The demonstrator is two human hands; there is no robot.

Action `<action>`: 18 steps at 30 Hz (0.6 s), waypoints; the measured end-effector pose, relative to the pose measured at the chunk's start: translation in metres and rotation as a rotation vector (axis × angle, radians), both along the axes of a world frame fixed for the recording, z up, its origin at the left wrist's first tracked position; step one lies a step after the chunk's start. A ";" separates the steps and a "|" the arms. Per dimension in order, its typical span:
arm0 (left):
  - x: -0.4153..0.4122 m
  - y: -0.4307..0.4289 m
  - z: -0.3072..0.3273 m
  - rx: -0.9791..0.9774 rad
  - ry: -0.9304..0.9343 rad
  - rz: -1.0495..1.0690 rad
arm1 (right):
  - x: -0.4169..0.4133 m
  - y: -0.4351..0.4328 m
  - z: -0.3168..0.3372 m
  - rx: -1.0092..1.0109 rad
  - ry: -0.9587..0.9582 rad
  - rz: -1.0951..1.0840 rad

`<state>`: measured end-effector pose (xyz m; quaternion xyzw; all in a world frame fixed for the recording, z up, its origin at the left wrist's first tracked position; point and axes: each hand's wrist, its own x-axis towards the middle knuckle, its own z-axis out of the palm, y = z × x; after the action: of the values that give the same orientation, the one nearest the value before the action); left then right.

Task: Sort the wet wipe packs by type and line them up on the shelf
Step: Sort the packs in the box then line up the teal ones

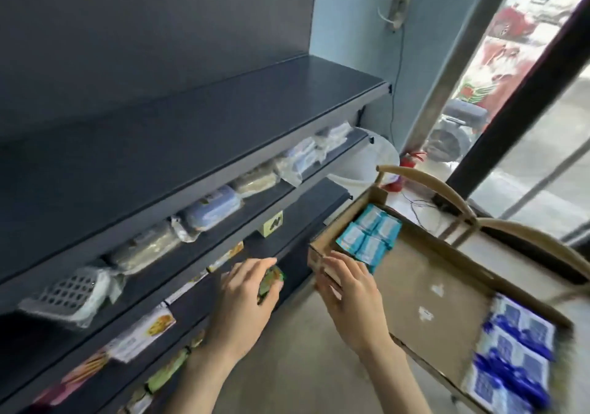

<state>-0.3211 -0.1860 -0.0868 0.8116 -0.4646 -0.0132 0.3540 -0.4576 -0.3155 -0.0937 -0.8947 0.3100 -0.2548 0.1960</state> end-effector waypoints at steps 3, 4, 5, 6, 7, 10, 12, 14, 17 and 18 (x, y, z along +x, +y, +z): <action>-0.042 -0.028 -0.029 0.121 0.040 -0.086 | -0.056 -0.019 -0.026 0.029 0.083 -0.103; -0.054 -0.035 -0.035 0.160 0.062 -0.109 | -0.071 -0.023 -0.033 0.056 0.113 -0.131; -0.064 -0.042 -0.041 0.193 0.091 -0.133 | -0.085 -0.027 -0.040 0.084 0.141 -0.157; -0.071 -0.050 -0.045 0.218 0.110 -0.158 | -0.097 -0.032 -0.047 0.107 0.163 -0.181; -0.078 -0.059 -0.049 0.245 0.121 -0.187 | -0.106 -0.037 -0.054 0.127 0.179 -0.204; -0.087 -0.090 -0.059 0.322 0.157 -0.263 | -0.125 -0.055 -0.070 0.176 0.196 -0.262; -0.086 -0.114 -0.063 0.337 0.155 -0.295 | -0.127 -0.071 -0.076 0.197 0.186 -0.304; -0.080 -0.142 -0.067 0.348 0.159 -0.315 | -0.123 -0.092 -0.079 0.208 0.171 -0.341; -0.064 -0.192 -0.075 0.345 0.176 -0.349 | -0.106 -0.133 -0.087 0.228 0.153 -0.397; -0.057 -0.211 -0.080 0.350 0.180 -0.358 | -0.099 -0.148 -0.091 0.239 0.148 -0.414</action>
<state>-0.3777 -0.3965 -0.1668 0.7609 -0.5581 -0.2277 0.2403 -0.5566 -0.4634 -0.1851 -0.7987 0.5283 -0.1846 0.2209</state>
